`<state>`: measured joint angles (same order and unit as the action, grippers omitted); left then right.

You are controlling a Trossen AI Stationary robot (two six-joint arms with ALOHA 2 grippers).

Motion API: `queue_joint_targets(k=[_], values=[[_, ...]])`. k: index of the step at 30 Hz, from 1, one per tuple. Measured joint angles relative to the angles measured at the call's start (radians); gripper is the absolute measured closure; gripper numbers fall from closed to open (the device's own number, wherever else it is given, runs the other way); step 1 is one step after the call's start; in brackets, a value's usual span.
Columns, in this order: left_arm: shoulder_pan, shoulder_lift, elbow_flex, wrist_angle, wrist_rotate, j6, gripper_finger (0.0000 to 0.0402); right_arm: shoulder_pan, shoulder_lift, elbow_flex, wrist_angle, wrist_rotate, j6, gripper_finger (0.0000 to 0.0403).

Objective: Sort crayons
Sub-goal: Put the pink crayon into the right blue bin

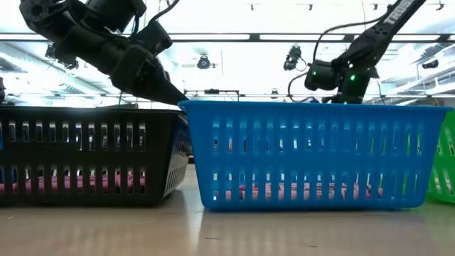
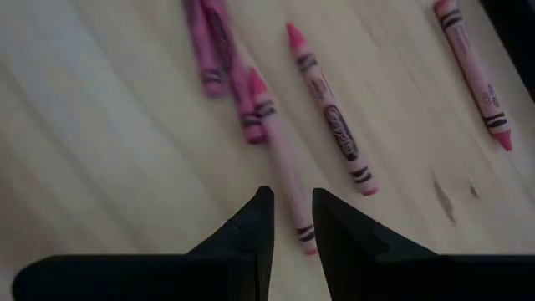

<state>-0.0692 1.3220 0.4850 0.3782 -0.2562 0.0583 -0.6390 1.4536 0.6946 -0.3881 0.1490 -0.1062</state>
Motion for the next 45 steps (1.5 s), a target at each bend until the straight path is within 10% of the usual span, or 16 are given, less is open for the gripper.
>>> queue_joint_targets(k=[31, 45], values=[[0.000, 0.000, 0.000, -0.010, 0.000, 0.035, 0.0246, -0.048, 0.094, 0.027, -0.054, -0.054, -0.070, 0.0396], [0.000, 0.000, 0.000, -0.009, 0.000, -0.010, 0.0246, 0.079, -0.076, 0.022, -0.097, -0.128, 0.037, 0.0396]])
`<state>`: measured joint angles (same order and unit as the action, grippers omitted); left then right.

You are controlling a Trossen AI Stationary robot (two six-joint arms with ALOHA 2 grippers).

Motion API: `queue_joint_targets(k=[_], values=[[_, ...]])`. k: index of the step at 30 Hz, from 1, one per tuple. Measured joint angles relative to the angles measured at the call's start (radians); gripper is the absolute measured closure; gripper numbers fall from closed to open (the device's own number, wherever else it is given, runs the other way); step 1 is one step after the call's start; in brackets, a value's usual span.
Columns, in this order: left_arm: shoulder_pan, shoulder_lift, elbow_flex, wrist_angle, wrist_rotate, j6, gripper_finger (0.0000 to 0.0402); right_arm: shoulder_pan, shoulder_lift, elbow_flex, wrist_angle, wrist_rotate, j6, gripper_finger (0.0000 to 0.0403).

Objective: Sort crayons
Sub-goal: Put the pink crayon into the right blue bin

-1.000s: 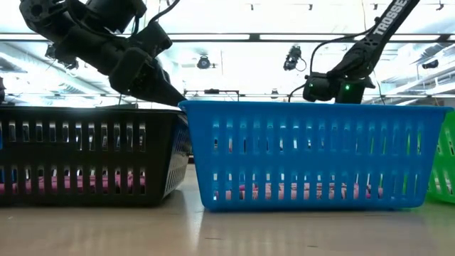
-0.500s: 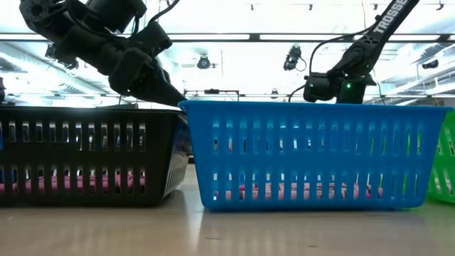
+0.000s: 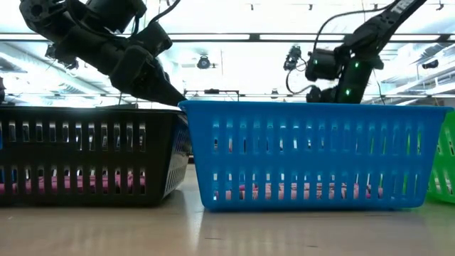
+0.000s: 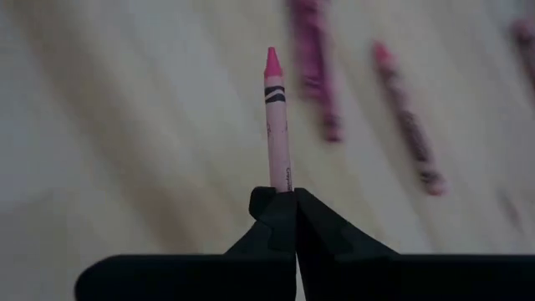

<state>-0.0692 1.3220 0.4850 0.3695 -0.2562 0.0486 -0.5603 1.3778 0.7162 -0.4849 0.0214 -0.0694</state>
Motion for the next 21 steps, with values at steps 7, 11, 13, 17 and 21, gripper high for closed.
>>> queue_joint_targets(k=[7, 11, 13, 17, 21], values=[[0.000, 0.000, 0.000, 0.014, 0.000, 0.000, 0.0246, 0.199, -0.040, 0.000, 0.028, -0.076, 0.139, 0.0396], [0.000, 0.000, 0.000, 0.013, 0.000, 0.000, 0.0246, 0.331, -0.039, 0.001, 0.086, -0.125, 0.233, 0.0396], [0.000, 0.000, 0.000, 0.012, 0.000, 0.000, 0.0246, 0.395, -0.039, 0.001, 0.126, -0.133, 0.282, 0.0396], [0.000, 0.000, 0.000, 0.014, 0.000, 0.006, 0.0246, 0.509, -0.039, 0.033, 0.170, -0.138, 0.374, 0.0396], [0.000, 0.000, 0.000, 0.014, 0.000, 0.013, 0.0246, 0.615, -0.039, 0.080, 0.220, -0.123, 0.428, 0.0396]])
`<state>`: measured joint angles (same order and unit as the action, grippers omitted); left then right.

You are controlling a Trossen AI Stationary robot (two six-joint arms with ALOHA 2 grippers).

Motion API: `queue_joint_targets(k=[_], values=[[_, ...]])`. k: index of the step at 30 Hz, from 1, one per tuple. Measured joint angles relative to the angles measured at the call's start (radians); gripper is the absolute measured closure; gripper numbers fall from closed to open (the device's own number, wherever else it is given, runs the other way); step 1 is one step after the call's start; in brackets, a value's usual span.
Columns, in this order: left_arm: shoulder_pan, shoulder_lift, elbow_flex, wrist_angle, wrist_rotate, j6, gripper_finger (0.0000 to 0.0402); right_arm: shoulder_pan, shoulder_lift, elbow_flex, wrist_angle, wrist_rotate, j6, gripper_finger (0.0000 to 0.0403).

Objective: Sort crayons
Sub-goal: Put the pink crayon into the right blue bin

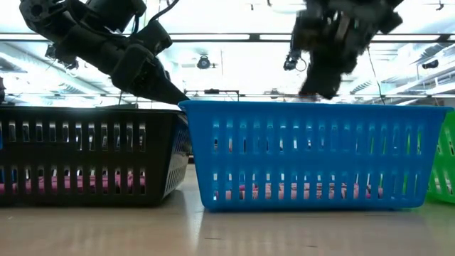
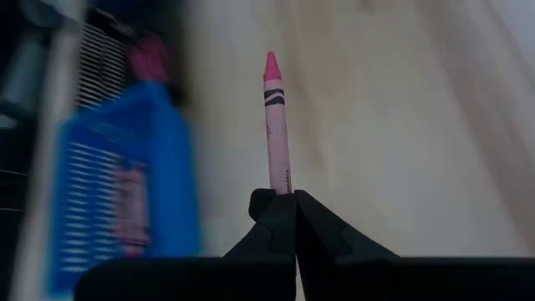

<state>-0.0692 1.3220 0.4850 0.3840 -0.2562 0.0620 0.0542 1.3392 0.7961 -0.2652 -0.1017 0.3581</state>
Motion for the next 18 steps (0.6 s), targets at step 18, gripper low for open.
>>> queue_joint_targets(k=[18], values=[[0.000, 0.000, 0.000, 0.007, 0.000, -0.044, 0.0246, 0.280, 0.384, 0.311, 0.000, -0.087, 0.090, 0.0396]])
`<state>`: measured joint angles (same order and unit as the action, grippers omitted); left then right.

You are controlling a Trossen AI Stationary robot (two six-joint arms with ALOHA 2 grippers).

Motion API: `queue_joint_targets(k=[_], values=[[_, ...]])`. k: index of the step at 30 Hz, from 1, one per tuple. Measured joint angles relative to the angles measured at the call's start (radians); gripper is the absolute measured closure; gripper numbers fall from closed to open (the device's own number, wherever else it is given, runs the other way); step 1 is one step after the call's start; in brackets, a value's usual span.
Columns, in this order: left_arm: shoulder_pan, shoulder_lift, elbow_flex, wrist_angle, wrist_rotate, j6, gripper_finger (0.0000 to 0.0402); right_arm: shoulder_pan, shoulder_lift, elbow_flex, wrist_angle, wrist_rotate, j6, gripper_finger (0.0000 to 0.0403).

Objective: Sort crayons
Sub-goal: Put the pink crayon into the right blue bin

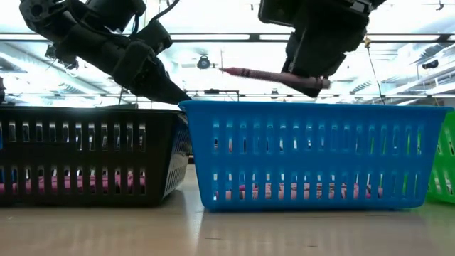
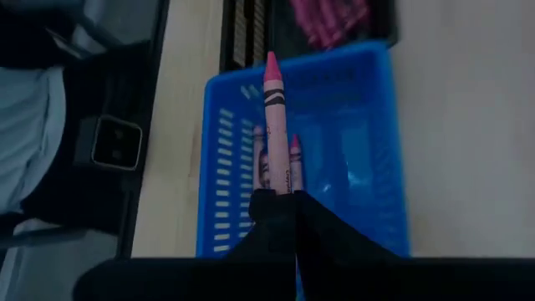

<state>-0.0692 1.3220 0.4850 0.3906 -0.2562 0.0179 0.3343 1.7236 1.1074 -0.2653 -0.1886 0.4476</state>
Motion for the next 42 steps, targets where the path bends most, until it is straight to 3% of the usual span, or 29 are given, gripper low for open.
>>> queue_joint_targets(k=[11, 21, 23, 27, 31, 35, 42], values=[[0.000, 0.000, 0.000, 0.000, 0.000, -0.007, 0.0246, 0.028, 0.171, 0.088, -0.053, 0.004, 0.048, 0.0391], [0.000, 0.000, 0.000, 0.000, 0.000, -0.007, 0.0246, 0.002, 0.119, 0.088, -0.111, -0.022, 0.048, 0.0318], [0.000, 0.000, 0.000, 0.000, 0.000, -0.007, 0.0246, -0.009, 0.082, 0.088, -0.154, 0.021, 0.020, 0.0313], [0.000, 0.000, 0.000, -0.001, 0.000, -0.007, 0.0246, -0.042, 0.008, 0.088, -0.233, 0.241, -0.083, 0.0312], [-0.002, 0.000, 0.000, -0.005, 0.000, -0.023, 0.0246, -0.103, -0.032, 0.087, -0.251, 0.365, -0.173, 0.0313], [-0.002, 0.000, 0.000, -0.008, 0.000, -0.033, 0.0246, -0.184, -0.056, 0.033, -0.209, 0.410, -0.264, 0.0313], [0.001, 0.000, 0.000, -0.005, 0.000, -0.033, 0.0246, -0.390, -0.172, -0.187, -0.089, 0.414, -0.315, 0.0313]])
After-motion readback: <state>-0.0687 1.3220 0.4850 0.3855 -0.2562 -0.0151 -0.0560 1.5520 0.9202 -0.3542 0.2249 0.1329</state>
